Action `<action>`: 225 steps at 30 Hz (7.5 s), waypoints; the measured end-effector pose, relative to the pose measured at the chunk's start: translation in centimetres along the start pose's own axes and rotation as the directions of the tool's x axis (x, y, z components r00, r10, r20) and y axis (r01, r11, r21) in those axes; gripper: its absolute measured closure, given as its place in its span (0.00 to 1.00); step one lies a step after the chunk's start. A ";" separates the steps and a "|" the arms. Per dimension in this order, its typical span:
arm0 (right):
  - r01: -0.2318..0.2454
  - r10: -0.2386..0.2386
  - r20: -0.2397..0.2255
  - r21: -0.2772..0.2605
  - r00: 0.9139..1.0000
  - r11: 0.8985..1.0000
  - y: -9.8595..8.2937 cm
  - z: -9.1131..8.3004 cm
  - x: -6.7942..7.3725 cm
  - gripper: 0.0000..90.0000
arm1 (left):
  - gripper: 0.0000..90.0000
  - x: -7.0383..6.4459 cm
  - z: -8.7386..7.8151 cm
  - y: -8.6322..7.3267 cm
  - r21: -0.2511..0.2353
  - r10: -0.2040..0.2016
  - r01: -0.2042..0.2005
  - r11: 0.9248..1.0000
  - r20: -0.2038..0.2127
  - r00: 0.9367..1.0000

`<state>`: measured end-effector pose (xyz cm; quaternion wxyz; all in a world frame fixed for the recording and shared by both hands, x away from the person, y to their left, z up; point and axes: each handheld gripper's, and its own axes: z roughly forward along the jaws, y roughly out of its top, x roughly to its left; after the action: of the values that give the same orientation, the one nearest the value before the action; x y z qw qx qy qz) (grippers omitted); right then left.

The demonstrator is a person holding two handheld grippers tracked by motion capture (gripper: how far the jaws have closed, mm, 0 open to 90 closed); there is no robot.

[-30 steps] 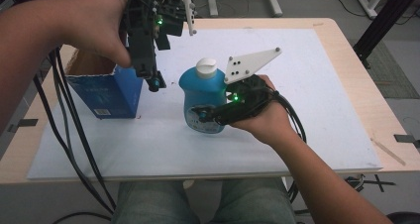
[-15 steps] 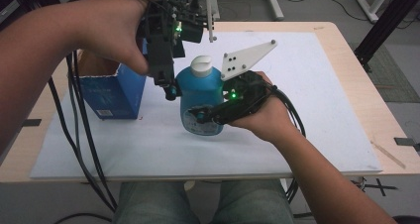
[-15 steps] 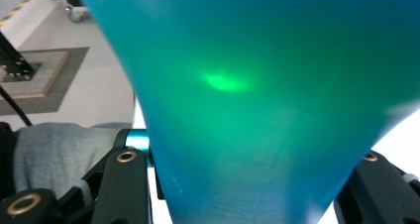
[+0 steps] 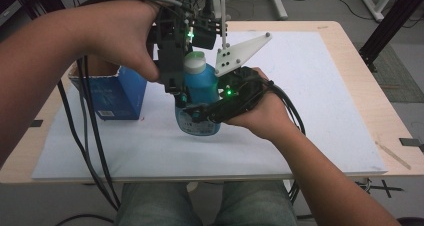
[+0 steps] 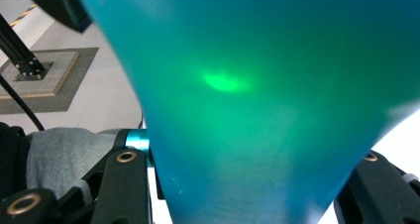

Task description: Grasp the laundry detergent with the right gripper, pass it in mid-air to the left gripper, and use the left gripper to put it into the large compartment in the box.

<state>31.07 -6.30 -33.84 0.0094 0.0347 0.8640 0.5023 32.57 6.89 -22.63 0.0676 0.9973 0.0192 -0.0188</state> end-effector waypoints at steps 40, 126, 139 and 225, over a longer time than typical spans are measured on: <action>-0.002 0.001 -0.015 -0.016 1.000 1.000 0.0 0.3 -0.1 0.51 | 0.23 -0.1 0.5 1.0 0.054 0.014 -0.014 0.998 -0.001 1.000; -0.033 0.020 0.066 0.213 0.998 0.976 -0.9 -6.4 -2.3 0.01 | 0.42 0.8 -0.7 0.3 0.085 -0.060 0.056 0.995 0.040 0.997; 0.057 -0.086 0.024 0.573 0.996 0.818 -0.4 -9.8 -3.8 0.01 | 0.41 2.3 -4.7 -0.7 0.064 -0.233 0.231 0.971 0.035 0.972; 0.030 -0.065 0.027 0.671 0.997 0.741 -1.6 -10.9 -3.8 0.01 | 0.41 12.2 3.5 -17.7 0.101 -0.576 0.583 0.806 -0.094 0.812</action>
<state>34.27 -16.82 -29.85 0.0303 0.0259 0.9867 0.1575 43.90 24.37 -28.93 -0.0046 0.9463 0.3231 -0.0103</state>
